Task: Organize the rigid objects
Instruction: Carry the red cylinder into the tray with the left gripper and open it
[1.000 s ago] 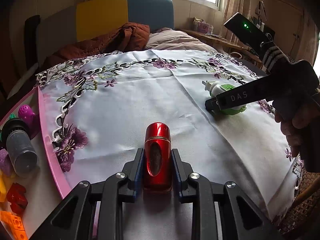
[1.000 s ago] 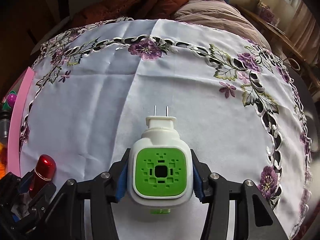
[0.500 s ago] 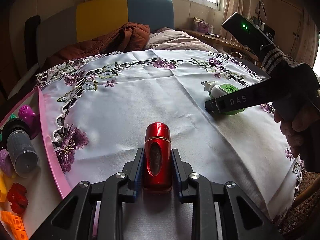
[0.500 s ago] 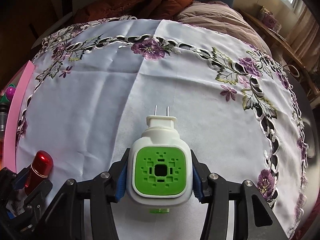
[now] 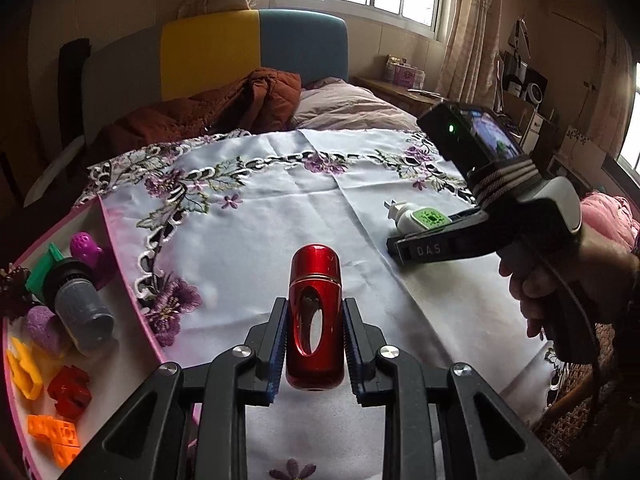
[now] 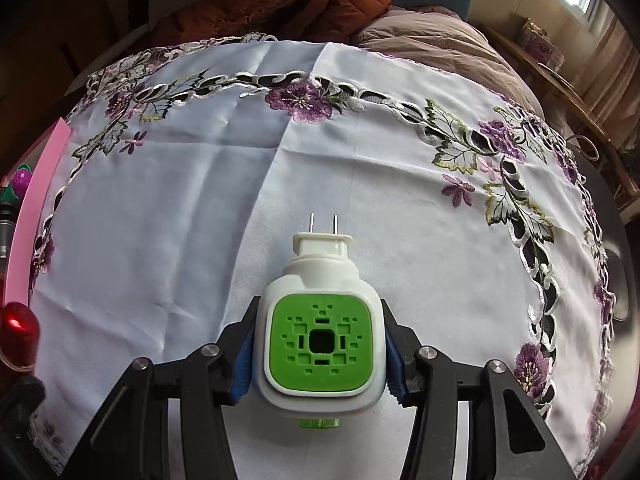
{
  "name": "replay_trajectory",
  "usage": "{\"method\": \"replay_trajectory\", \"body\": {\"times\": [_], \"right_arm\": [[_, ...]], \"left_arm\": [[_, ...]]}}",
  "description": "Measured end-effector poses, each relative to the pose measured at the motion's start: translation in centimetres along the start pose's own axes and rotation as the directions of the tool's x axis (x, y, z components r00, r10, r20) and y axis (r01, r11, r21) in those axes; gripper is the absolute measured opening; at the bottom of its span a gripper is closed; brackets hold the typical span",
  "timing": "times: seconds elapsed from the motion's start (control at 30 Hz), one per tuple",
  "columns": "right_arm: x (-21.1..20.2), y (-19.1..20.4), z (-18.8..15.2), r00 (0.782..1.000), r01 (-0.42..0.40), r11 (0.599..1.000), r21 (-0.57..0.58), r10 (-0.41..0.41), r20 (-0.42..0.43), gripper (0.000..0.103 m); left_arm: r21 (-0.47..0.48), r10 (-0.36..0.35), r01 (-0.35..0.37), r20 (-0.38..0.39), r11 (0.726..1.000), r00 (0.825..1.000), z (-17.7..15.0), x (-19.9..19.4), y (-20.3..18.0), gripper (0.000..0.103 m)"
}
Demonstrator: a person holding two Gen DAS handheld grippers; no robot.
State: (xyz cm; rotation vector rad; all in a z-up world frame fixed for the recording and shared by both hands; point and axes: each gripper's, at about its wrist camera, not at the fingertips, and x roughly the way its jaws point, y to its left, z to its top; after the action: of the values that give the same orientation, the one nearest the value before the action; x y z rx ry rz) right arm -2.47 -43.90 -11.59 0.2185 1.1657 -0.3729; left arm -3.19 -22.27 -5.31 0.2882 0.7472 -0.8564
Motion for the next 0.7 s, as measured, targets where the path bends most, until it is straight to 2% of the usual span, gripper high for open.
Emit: {"method": "replay_trajectory", "body": {"times": [0.23, 0.37, 0.6, 0.7], "right_arm": [[-0.1, 0.1, 0.0, 1.0, 0.007, 1.0, -0.01, -0.007, 0.004, 0.052], [-0.2, 0.2, 0.0, 1.0, 0.013, 1.0, -0.016, -0.013, 0.007, 0.052], [-0.3, 0.6, -0.1, 1.0, 0.028, 0.999, -0.029, -0.027, 0.011, 0.052], [-0.4, 0.6, -0.1, 1.0, 0.029, 0.999, -0.033, -0.028, 0.011, 0.052]], "left_arm": [[-0.061, 0.115, -0.111, 0.069, 0.992, 0.991, 1.0, -4.2, 3.3, 0.025], [-0.122, 0.167, -0.159, 0.058, 0.98, 0.984, 0.5, -5.2, 6.1, 0.025], [-0.214, 0.201, -0.19, 0.03, 0.958, 0.979, -1.3, -6.4, 9.8, 0.025], [-0.3, 0.209, -0.196, 0.012, 0.934, 0.978, -2.5, -7.6, 12.9, 0.025]]}}
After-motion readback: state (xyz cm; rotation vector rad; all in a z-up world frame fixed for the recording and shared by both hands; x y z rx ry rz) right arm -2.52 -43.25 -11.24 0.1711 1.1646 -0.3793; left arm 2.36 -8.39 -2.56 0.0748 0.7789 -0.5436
